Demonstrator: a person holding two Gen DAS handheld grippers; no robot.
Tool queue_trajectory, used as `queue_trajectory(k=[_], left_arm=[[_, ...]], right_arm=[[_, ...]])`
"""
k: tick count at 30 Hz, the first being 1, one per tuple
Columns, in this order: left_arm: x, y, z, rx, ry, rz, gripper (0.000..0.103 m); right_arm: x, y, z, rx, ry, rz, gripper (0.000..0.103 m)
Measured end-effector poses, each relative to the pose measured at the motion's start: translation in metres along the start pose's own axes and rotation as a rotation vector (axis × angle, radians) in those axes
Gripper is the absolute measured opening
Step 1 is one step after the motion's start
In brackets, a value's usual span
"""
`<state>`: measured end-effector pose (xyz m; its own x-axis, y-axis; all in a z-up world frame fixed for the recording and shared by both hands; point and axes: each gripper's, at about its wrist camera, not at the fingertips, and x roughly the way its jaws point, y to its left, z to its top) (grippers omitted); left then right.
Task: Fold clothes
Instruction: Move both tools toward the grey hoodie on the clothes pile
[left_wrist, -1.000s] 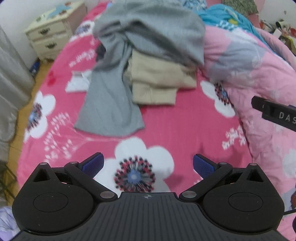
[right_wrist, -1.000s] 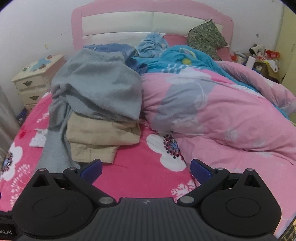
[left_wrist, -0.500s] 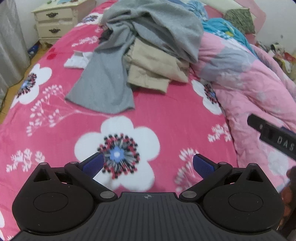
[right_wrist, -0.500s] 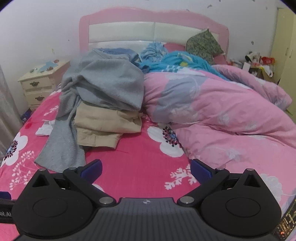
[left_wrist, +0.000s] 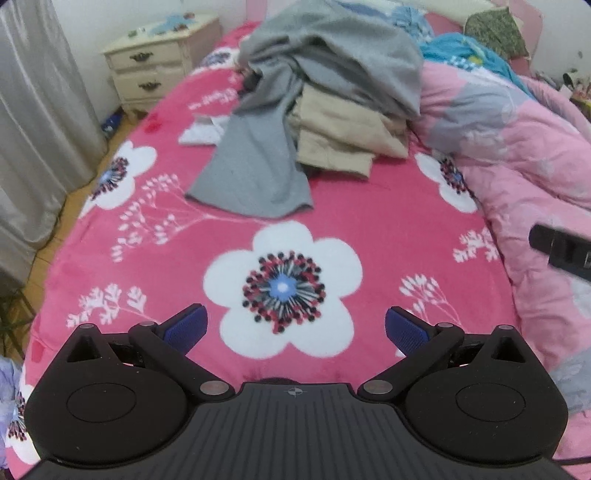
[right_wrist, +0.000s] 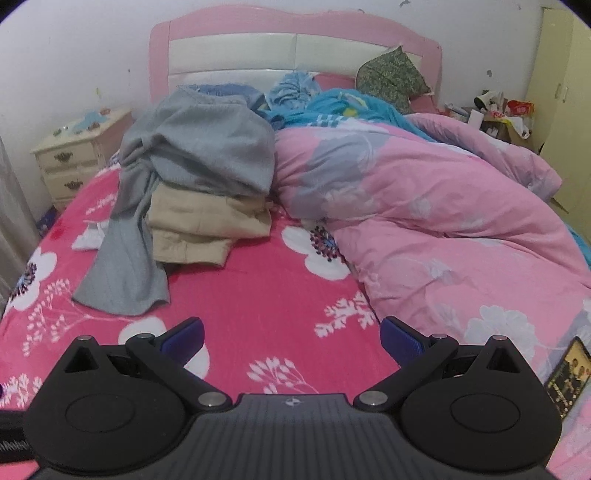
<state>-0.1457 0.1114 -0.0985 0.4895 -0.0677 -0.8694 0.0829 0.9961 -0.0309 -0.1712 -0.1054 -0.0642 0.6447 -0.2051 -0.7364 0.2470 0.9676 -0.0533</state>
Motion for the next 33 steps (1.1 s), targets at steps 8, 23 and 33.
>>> queue_trajectory(k=[8,23,33], left_arm=[[-0.009,-0.005,0.006,0.016,-0.046,0.054,0.103],[-0.007,-0.009,0.02,0.017,-0.07,0.09,0.103],[-0.001,-0.005,0.024,0.026,-0.062,0.109,0.103]], right_arm=[[-0.005,-0.004,-0.004,0.011,0.003,-0.013,0.103],[0.0,-0.002,0.005,-0.027,0.004,0.003,0.103],[0.011,0.002,0.007,-0.038,0.023,-0.003,0.103]])
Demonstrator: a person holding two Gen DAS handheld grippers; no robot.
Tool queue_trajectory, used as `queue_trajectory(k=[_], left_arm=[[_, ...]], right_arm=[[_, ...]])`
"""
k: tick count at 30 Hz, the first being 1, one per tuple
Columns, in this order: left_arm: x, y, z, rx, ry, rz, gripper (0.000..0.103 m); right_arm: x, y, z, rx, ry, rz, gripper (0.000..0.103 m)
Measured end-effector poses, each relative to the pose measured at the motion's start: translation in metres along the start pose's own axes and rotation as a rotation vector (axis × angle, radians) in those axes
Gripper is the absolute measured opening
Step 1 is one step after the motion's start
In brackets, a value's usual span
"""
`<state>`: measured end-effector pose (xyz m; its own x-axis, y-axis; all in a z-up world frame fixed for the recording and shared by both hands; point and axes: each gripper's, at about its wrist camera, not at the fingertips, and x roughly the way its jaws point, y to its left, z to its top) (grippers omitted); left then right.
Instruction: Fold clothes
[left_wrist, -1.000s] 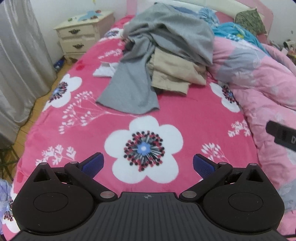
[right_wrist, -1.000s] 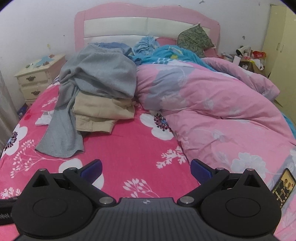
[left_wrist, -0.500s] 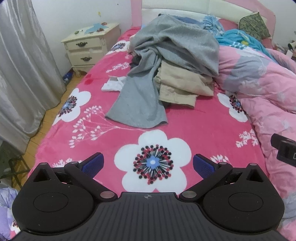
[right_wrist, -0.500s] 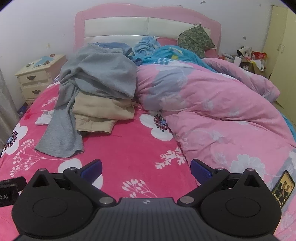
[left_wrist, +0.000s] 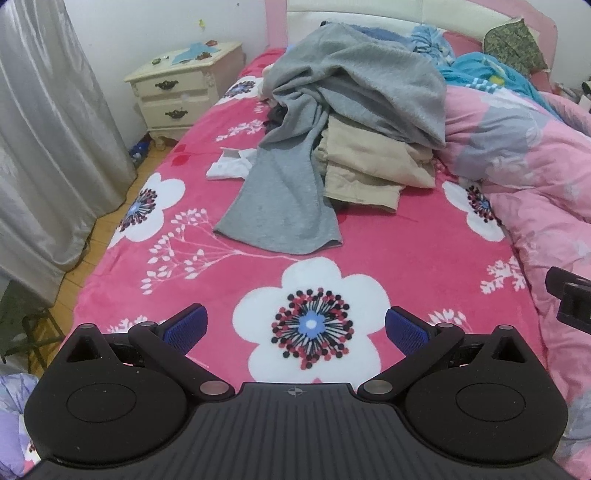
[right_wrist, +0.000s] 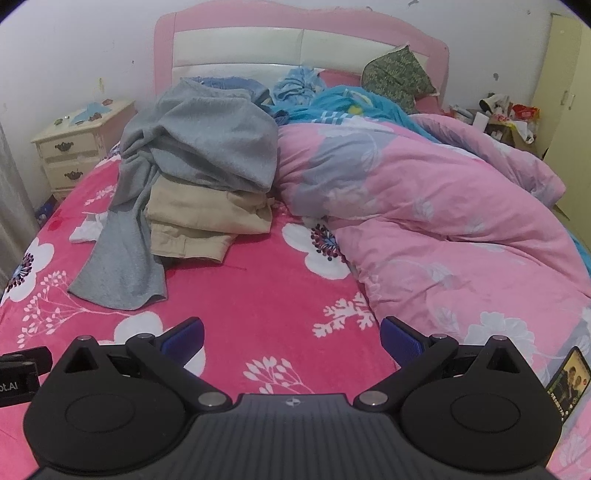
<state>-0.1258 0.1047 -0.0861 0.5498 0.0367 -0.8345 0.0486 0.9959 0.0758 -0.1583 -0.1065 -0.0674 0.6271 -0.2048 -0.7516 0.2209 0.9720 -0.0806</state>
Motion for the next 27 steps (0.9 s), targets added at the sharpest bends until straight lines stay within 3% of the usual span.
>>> queue_trajectory(k=[7,14,18,23,27], left_arm=[[0.021,0.004,0.009,0.013,-0.004,0.004,0.103],[0.07,0.018,0.052,-0.05,-0.085,-0.062,0.103],[0.104,0.027,0.103,-0.07,-0.174,-0.066,0.102],[0.138,0.034,0.191,-0.027,-0.298,-0.119,0.096],[0.168,0.026,0.269,0.056,-0.371,-0.205,0.076]], right_arm=[[0.019,-0.004,0.002,0.02,0.009,0.036,0.103],[0.062,-0.008,0.017,-0.029,-0.055,0.099,0.103],[0.096,0.0,0.05,-0.112,-0.136,0.169,0.103],[0.152,0.025,0.13,-0.204,-0.244,0.227,0.093],[0.202,0.054,0.201,-0.262,-0.301,0.278,0.079]])
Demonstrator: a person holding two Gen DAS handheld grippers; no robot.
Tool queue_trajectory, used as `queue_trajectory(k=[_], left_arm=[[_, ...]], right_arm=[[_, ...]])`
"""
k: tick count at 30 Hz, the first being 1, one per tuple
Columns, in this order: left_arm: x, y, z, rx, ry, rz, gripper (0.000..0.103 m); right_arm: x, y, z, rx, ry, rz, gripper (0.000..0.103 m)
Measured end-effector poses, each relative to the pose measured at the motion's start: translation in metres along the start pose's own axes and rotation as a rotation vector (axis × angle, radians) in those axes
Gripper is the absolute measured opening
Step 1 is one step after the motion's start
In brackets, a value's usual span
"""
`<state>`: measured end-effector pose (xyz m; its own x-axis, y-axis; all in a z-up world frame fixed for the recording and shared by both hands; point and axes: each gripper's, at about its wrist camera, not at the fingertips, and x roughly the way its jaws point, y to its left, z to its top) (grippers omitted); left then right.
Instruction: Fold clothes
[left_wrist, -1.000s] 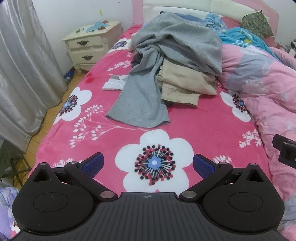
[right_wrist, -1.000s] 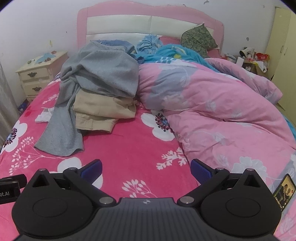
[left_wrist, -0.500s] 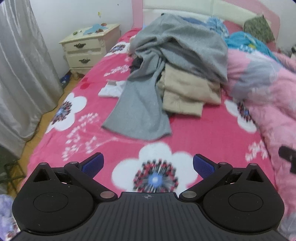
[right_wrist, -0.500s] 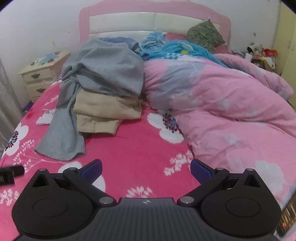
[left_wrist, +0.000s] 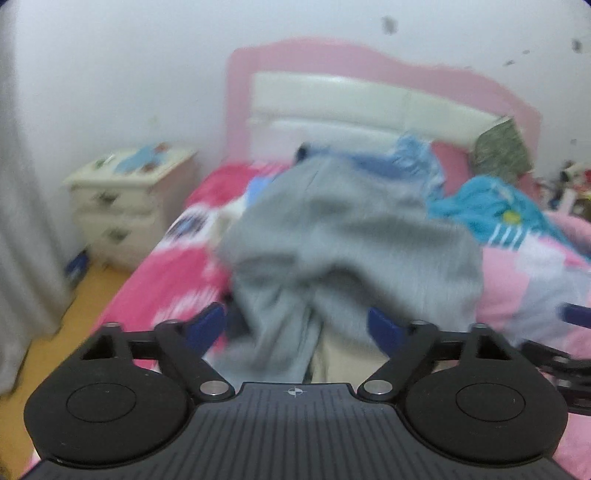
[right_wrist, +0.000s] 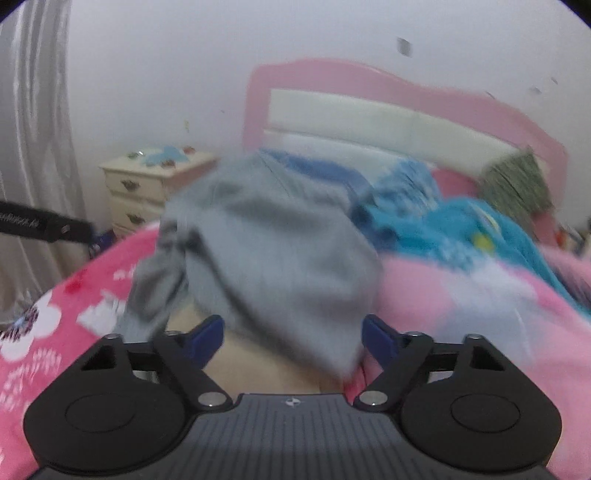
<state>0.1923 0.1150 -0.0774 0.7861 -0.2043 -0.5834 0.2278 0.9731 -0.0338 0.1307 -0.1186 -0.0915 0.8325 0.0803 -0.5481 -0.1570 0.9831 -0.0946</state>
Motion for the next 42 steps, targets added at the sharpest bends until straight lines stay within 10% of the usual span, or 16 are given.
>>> queue_trajectory(k=[6,10,15,18,29,34,37,42], left_arm=[[0.096,-0.025,0.044,0.27,0.087,-0.138,0.071],[0.161,-0.037,0.036,0.328,0.244,-0.173,0.082],[0.198,-0.041,0.001,0.315,0.383,-0.11,0.037],[0.185,-0.049,-0.007,0.311,0.374,-0.101,0.008],[0.042,-0.089,-0.08,0.378,0.373,-0.355,0.0],[0.004,-0.112,-0.126,0.399,0.411,-0.302,0.0],[0.006,-0.114,-0.113,0.325,0.394,-0.241,0.013],[0.04,-0.146,-0.08,0.278,0.317,-0.11,0.087]], right_arm=[[0.109,-0.006,0.056,-0.127,0.001,-0.046,0.085],[0.167,-0.024,0.059,-0.083,0.181,-0.075,0.086],[0.182,-0.035,0.041,0.049,0.401,0.037,0.025],[0.159,-0.033,0.035,0.066,0.37,0.097,0.012],[0.056,-0.039,-0.032,0.222,0.3,0.522,0.004],[0.018,-0.039,-0.084,0.234,0.331,0.657,0.001],[0.009,-0.046,-0.108,0.261,0.352,0.656,0.001],[-0.001,-0.061,-0.13,0.288,0.338,0.559,0.01]])
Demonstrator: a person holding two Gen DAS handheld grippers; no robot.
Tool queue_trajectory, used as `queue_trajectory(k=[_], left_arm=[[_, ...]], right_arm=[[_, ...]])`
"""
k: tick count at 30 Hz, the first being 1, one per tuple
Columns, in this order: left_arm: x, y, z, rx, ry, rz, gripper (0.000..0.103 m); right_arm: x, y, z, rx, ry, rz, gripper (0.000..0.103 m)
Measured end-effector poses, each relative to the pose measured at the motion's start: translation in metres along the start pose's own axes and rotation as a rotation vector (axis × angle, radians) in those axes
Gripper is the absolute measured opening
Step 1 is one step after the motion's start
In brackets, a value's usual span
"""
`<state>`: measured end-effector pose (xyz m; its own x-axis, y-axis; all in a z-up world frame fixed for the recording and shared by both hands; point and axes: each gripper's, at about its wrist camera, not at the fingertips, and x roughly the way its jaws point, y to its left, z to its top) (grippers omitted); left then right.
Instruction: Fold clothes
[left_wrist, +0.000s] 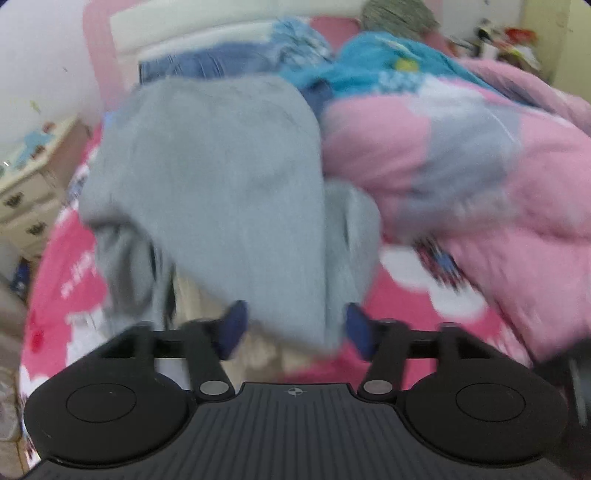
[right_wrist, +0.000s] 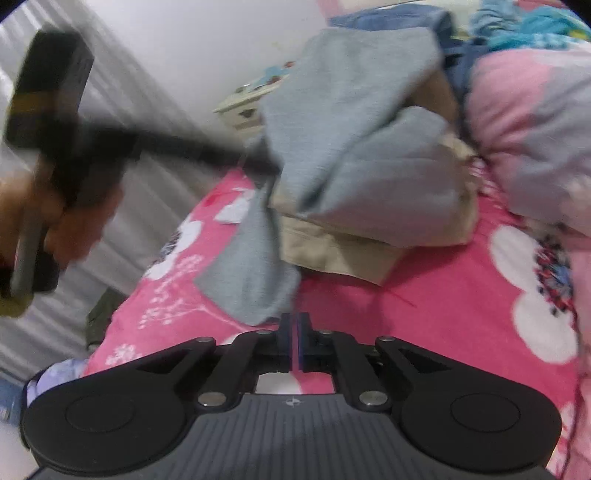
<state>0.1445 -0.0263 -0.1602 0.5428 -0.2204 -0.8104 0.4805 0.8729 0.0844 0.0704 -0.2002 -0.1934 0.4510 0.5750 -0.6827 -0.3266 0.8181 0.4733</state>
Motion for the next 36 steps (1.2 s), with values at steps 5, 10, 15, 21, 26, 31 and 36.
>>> queue_trajectory(k=[5,10,15,21,26,31,36], left_arm=[[0.074,-0.04,0.049,0.072,0.033,0.241,0.103],[0.121,-0.042,0.064,0.046,0.091,0.407,0.072],[0.112,-0.022,0.059,-0.08,0.088,0.381,0.01],[0.04,-0.023,0.038,-0.115,0.012,0.375,0.005],[-0.034,-0.023,-0.005,-0.178,0.039,0.354,0.004],[-0.098,-0.039,-0.065,-0.225,0.097,0.293,0.004],[-0.141,-0.047,-0.147,-0.309,0.238,0.234,0.004]], right_arm=[[-0.018,-0.008,-0.028,0.125,-0.049,-0.033,0.03],[-0.038,-0.009,-0.06,0.209,-0.067,-0.056,0.037],[-0.051,-0.023,-0.076,0.266,-0.084,-0.074,0.038],[-0.085,-0.041,-0.067,0.267,-0.128,-0.077,0.038],[-0.112,-0.054,-0.052,0.257,-0.144,-0.047,0.038],[-0.119,-0.054,-0.036,0.242,-0.077,0.013,0.038],[-0.109,-0.037,-0.039,0.205,0.06,0.093,0.038]])
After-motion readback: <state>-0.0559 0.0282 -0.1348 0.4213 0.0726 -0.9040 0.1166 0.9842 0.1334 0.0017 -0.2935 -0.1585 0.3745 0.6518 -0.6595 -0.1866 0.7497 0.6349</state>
